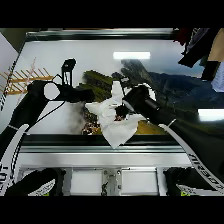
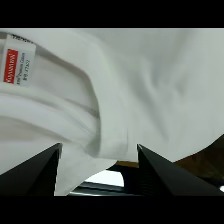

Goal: Fold the clothes and pants, and hang the long-sleeved shirts on hangers.

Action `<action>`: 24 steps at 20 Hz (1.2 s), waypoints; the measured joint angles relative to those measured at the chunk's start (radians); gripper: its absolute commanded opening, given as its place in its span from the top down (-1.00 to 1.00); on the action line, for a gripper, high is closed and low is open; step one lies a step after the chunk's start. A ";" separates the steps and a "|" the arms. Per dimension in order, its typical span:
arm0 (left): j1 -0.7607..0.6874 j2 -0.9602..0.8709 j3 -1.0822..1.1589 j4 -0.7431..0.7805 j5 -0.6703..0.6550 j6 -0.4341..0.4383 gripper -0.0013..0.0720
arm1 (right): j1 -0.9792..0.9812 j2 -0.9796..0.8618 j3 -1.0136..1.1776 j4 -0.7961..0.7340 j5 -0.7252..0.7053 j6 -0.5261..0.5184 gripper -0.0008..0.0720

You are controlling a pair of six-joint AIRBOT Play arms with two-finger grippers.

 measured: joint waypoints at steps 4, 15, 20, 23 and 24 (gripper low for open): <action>-0.002 -0.018 0.000 0.000 -0.008 0.000 -0.54 | 0.026 -0.052 -0.006 -0.087 0.001 0.095 -0.42; -0.007 -0.031 0.000 0.001 -0.011 0.003 -0.54 | 0.035 -0.072 -0.048 -0.264 0.097 0.169 0.92; -0.085 -0.085 0.000 0.002 -0.026 0.010 -0.54 | 0.035 -0.015 -0.054 -0.280 0.106 0.137 0.92; -0.154 -0.134 0.000 0.003 -0.015 0.016 -0.54 | 0.035 0.052 -0.054 -0.276 0.110 0.107 0.92; -0.173 -0.145 0.000 0.009 -0.008 0.016 -0.54 | 0.035 0.072 -0.054 -0.275 0.111 0.098 0.92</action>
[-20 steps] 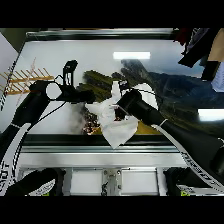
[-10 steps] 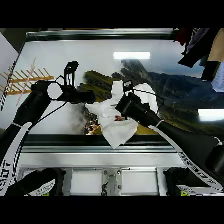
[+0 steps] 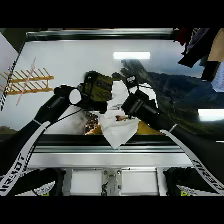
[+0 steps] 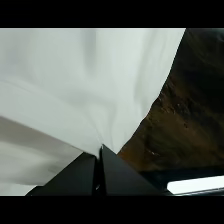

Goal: Fold the clothes and pants, and hang the long-sleeved shirts on hangers.

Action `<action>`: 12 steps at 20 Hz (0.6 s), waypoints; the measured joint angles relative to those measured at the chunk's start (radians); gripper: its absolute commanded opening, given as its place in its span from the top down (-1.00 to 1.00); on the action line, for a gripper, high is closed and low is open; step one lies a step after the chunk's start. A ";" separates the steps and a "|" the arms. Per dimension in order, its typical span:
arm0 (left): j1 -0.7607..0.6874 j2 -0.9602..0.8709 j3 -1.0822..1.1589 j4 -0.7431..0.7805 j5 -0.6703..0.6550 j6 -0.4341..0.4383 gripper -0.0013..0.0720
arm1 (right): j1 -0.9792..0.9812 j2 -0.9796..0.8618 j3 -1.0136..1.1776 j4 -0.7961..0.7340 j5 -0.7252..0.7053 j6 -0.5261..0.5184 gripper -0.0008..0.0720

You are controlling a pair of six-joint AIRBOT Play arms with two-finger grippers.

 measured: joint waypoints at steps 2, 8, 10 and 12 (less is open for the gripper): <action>-0.031 -0.016 0.000 0.039 0.010 -0.010 -0.54 | 0.000 0.032 0.000 0.006 0.000 -0.007 0.92; -0.065 -0.054 0.000 0.146 0.032 -0.072 -0.53 | 0.000 0.072 0.000 0.037 0.001 -0.016 0.92; -0.061 -0.071 0.001 0.179 0.032 -0.100 0.57 | 0.000 0.081 0.000 0.046 0.003 -0.033 0.92; -0.042 -0.065 0.008 0.212 0.031 -0.117 0.91 | -0.004 0.093 0.010 0.050 0.007 -0.073 0.92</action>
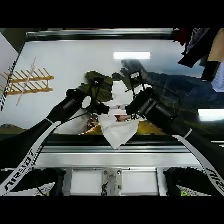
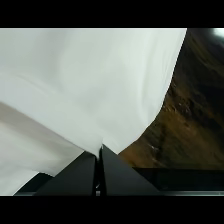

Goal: Fold the clothes and pants, and hang the long-sleeved shirts on hangers.

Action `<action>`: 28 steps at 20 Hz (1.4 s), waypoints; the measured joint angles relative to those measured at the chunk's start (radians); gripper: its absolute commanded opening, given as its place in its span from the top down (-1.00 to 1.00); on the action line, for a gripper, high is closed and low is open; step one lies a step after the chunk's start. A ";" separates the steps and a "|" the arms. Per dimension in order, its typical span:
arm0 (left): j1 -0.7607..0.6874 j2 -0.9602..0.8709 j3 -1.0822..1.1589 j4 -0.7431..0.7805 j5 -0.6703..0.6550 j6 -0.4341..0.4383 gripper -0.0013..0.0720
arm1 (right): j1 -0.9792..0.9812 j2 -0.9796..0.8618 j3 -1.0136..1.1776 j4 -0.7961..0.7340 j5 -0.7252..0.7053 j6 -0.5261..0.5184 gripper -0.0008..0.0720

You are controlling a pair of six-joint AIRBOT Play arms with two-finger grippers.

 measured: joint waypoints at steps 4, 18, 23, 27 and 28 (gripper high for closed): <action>0.053 0.093 0.119 0.013 -0.045 -0.010 0.91 | -0.052 0.020 0.139 -0.005 0.083 -0.150 0.92; -0.100 0.360 0.194 -0.129 -0.496 0.127 0.91 | -0.119 0.094 0.415 0.311 0.406 -0.392 0.92; -0.044 0.328 0.031 -0.237 -0.433 0.137 0.91 | -0.134 0.106 0.264 0.332 0.408 -0.354 0.92; 0.011 0.217 0.035 -0.371 -0.407 0.193 0.91 | -0.151 0.074 0.219 0.330 0.407 -0.336 0.92; 0.018 0.194 0.044 -0.392 -0.407 0.207 0.91 | -0.153 0.067 0.214 0.330 0.406 -0.335 0.92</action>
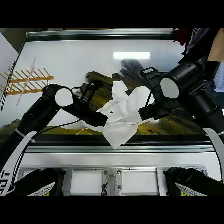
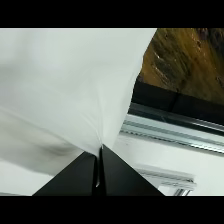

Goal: Fold the clothes and pants, and hang the long-sleeved shirts on hangers.

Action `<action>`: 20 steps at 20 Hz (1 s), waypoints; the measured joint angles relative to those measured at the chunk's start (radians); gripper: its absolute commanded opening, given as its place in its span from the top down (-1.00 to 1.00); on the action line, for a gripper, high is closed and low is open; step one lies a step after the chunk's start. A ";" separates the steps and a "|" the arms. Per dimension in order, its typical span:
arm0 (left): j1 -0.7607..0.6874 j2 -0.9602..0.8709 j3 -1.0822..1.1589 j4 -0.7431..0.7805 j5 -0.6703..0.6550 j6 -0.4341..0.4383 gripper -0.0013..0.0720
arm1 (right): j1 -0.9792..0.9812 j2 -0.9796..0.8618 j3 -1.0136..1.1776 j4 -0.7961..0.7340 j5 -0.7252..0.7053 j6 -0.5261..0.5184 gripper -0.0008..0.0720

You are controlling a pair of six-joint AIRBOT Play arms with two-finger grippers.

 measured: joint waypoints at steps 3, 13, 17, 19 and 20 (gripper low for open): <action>0.012 -0.050 0.027 -0.037 -0.004 0.037 0.91 | -0.003 -0.014 -0.007 0.001 -0.011 0.004 0.92; 0.165 -0.014 0.106 -0.073 0.010 0.095 -0.92 | -0.004 -0.022 -0.011 0.002 -0.055 0.007 0.92; 0.287 0.019 0.180 -0.069 0.015 0.101 -0.92 | -0.004 -0.022 -0.011 0.002 -0.060 0.007 0.92; 0.364 0.025 0.196 -0.066 0.023 0.108 -0.92 | -0.004 -0.022 -0.011 0.002 -0.061 0.006 0.92; 0.404 0.027 0.198 -0.058 0.031 0.112 -0.92 | -0.004 -0.022 -0.011 0.002 -0.064 0.006 0.92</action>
